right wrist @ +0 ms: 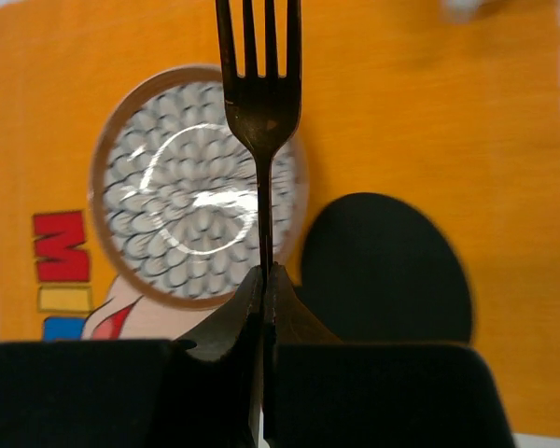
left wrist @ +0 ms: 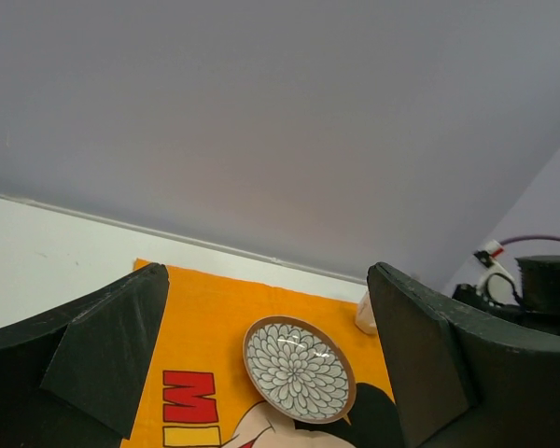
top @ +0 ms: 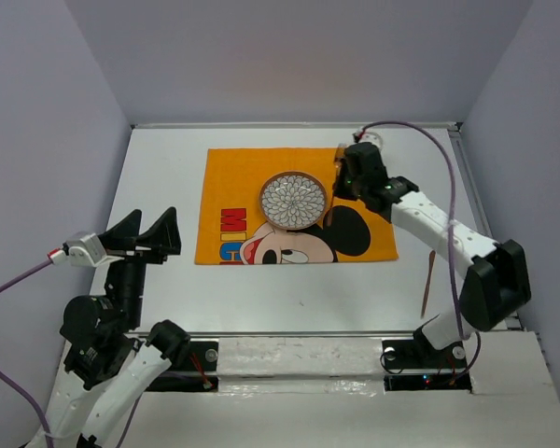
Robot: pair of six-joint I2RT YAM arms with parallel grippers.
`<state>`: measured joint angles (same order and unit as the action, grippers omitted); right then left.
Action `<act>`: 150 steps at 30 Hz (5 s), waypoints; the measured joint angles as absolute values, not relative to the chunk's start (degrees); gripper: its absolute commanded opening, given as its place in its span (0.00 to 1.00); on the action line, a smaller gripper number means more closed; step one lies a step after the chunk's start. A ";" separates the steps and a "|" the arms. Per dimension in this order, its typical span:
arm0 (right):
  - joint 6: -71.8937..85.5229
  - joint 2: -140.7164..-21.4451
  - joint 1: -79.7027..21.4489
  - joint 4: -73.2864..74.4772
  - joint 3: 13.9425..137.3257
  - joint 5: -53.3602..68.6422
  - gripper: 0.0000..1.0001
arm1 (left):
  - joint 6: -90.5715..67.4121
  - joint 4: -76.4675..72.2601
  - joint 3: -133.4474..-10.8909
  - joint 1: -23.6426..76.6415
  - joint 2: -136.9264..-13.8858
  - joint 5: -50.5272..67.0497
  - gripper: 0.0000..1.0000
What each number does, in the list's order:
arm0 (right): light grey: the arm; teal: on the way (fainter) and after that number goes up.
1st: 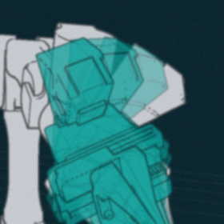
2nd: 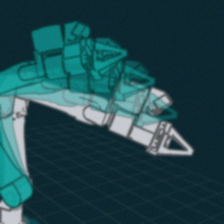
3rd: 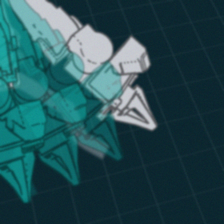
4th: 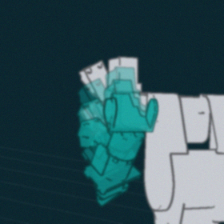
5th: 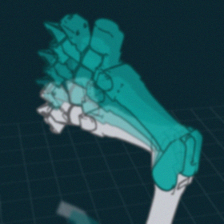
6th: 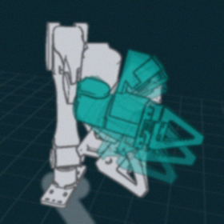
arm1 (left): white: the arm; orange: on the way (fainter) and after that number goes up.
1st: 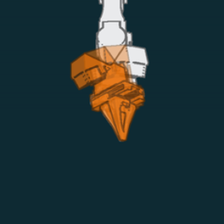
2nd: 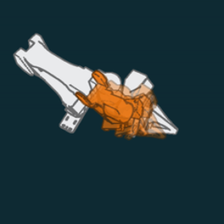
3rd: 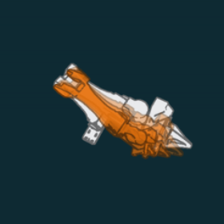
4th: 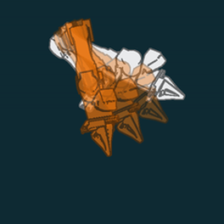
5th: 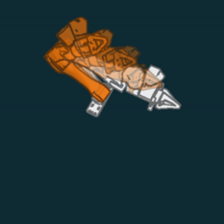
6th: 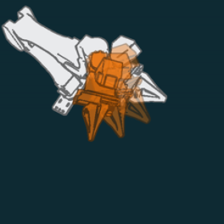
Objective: Set the dinner table for one person
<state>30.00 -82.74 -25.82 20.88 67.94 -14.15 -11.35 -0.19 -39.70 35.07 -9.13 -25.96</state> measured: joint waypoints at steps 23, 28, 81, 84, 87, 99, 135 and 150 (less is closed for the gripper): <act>34.46 -122.21 -46.74 16.03 103.83 -7.53 0.00 | -11.44 -0.78 -39.70 30.33 -13.47 -23.11 0.99; 35.62 -128.70 -47.48 16.45 108.55 -7.38 0.00 | -11.44 -1.04 -39.70 30.26 -14.06 -22.63 0.99; 36.93 -81.65 -37.95 15.84 69.47 -11.81 0.38 | -12.08 -1.02 -39.70 31.90 -10.39 -20.58 0.99; 39.79 -66.35 -21.76 19.40 55.35 -14.24 0.49 | -12.12 -1.10 -39.70 32.71 -8.45 -20.56 0.99; 40.88 -59.72 -10.94 27.33 45.93 -14.31 0.53 | -12.16 -1.19 -39.70 33.87 -6.68 -20.62 0.99; 39.38 -68.75 14.55 41.43 41.30 -8.12 0.49 | -12.10 -1.26 -39.70 38.30 -2.94 -21.71 0.99; 32.36 -88.53 15.66 43.81 48.47 -5.61 0.32 | -11.57 -1.23 -39.70 40.16 -1.39 -24.27 0.99; 32.75 -84.84 8.38 35.83 45.91 -9.67 0.00 | -11.33 -1.21 -39.70 40.16 -3.66 -24.49 0.99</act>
